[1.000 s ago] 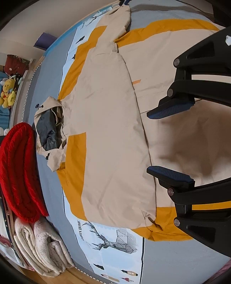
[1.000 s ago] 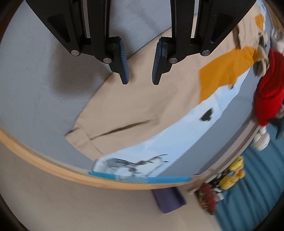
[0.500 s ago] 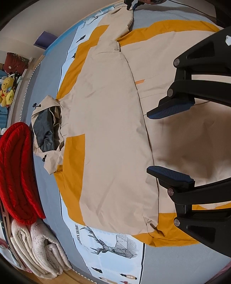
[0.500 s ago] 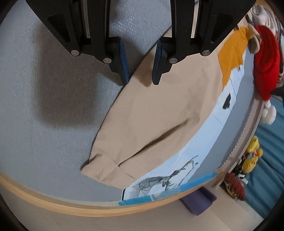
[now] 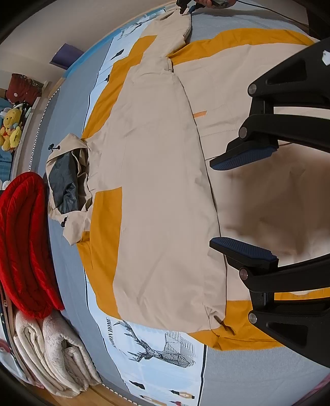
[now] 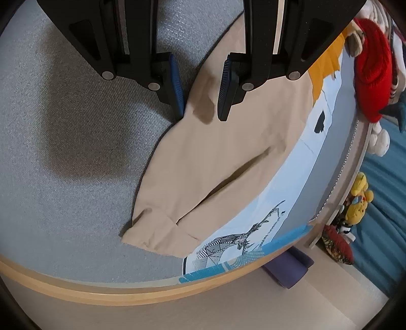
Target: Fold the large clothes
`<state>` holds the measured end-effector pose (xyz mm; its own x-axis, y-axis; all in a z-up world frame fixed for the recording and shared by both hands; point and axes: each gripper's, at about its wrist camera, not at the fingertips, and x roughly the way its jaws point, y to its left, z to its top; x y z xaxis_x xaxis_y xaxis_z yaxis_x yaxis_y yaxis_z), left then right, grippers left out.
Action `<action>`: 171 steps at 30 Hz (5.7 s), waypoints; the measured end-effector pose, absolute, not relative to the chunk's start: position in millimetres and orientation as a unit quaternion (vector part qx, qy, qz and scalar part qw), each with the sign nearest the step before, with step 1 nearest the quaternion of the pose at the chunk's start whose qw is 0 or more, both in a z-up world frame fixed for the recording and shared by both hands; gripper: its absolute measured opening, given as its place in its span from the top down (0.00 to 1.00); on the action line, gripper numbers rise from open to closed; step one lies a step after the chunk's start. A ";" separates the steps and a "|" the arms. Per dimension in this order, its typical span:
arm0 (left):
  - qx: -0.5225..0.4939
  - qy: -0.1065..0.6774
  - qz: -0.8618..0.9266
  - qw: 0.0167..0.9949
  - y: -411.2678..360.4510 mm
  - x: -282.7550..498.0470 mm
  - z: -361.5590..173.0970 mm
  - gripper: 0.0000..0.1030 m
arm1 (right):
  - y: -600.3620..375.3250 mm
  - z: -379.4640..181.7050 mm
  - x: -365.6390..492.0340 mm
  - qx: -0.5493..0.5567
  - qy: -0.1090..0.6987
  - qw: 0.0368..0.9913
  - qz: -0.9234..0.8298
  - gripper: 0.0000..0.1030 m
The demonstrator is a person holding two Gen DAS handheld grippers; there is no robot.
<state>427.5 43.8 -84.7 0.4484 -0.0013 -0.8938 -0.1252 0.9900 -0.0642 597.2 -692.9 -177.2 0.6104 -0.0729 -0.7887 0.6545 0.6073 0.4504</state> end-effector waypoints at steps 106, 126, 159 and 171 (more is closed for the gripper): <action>-0.244 0.452 0.066 0.856 136.1 426.7 -47.8 0.92 | -217.2 -92.0 568.8 0.183 0.508 0.810 0.228 0.69; -0.433 0.554 0.076 0.707 172.5 415.9 -146.8 0.68 | -244.4 -124.0 584.1 0.179 0.565 0.794 0.135 0.69; -0.378 0.466 0.226 0.768 223.5 393.2 -95.0 0.80 | -291.0 -165.1 596.6 0.289 0.602 0.742 0.061 0.69; -0.363 0.518 0.159 0.758 198.8 419.7 -123.4 0.80 | -262.1 -145.2 598.1 0.253 0.566 0.774 0.127 0.69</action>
